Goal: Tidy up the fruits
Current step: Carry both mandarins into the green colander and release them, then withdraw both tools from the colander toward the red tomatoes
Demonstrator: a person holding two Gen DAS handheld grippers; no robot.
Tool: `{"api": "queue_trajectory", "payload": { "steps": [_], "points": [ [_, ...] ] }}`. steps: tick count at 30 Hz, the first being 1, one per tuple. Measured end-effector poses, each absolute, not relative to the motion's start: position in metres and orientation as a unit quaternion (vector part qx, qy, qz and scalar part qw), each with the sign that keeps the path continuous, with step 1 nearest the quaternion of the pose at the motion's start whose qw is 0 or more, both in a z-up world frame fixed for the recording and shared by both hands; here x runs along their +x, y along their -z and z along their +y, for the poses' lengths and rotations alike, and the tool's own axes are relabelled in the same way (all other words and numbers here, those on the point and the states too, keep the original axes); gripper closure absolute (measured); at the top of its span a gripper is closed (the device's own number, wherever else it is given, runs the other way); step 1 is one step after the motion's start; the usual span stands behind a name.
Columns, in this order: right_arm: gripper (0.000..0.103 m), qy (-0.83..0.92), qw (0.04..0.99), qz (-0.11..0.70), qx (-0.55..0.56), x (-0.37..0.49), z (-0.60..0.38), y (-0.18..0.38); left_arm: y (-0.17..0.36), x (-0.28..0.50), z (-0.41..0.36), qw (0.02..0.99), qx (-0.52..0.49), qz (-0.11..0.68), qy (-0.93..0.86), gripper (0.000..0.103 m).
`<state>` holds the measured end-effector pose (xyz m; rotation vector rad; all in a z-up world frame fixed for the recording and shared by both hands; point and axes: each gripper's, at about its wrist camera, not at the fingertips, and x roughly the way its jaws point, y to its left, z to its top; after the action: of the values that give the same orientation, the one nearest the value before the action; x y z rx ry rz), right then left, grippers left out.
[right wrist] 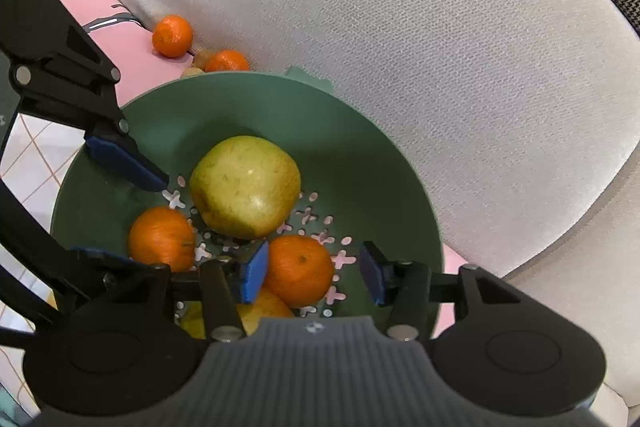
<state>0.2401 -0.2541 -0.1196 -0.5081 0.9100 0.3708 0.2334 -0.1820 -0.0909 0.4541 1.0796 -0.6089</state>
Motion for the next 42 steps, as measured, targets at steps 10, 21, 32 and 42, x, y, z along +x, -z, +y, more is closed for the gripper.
{"api": "queue_trajectory", "payload": {
  "steps": [10,21,32,42],
  "points": [
    [0.042,-0.14,0.879,0.421,-0.175,0.23,-0.253,0.095,0.063,0.215,-0.161,0.816,0.179,0.48,0.269,0.044],
    [0.039,-0.102,0.905,0.399,-0.108,0.196,-0.237,0.067,0.031,0.199,-0.128,0.846,0.159,0.46,0.219,0.043],
    [0.039,-0.113,0.912,0.387,-0.069,0.159,-0.192,0.054,0.012,0.186,-0.073,0.869,0.122,0.453,0.155,0.043],
    [0.039,-0.122,0.913,0.386,-0.048,0.141,-0.154,0.053,0.003,0.181,-0.024,0.885,0.082,0.447,0.104,0.043]
  ]
}}
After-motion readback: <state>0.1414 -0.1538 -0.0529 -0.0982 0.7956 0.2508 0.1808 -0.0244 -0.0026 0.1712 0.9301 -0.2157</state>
